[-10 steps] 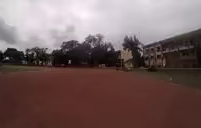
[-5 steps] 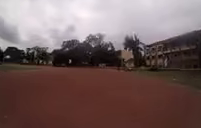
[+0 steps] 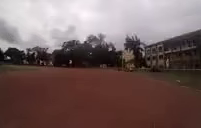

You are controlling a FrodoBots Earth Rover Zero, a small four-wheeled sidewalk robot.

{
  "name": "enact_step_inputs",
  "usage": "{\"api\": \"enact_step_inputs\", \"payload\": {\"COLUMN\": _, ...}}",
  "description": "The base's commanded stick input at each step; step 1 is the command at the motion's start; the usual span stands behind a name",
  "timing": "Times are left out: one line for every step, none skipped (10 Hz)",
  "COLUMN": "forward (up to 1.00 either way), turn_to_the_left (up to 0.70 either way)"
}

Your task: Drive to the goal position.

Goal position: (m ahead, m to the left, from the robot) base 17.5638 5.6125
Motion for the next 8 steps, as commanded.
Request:
{"api": "enact_step_inputs", "payload": {"forward": 0.50, "turn_to_the_left": 0.00}}
{"api": "enact_step_inputs", "payload": {"forward": 0.50, "turn_to_the_left": 0.00}}
{"api": "enact_step_inputs", "payload": {"forward": 0.50, "turn_to_the_left": 0.00}}
{"api": "enact_step_inputs", "payload": {"forward": 0.50, "turn_to_the_left": 0.00}}
{"api": "enact_step_inputs", "payload": {"forward": 0.50, "turn_to_the_left": 0.00}}
{"api": "enact_step_inputs", "payload": {"forward": 0.50, "turn_to_the_left": 0.00}}
{"api": "enact_step_inputs", "payload": {"forward": 0.50, "turn_to_the_left": 0.00}}
{"api": "enact_step_inputs", "payload": {"forward": 0.50, "turn_to_the_left": -0.09}}
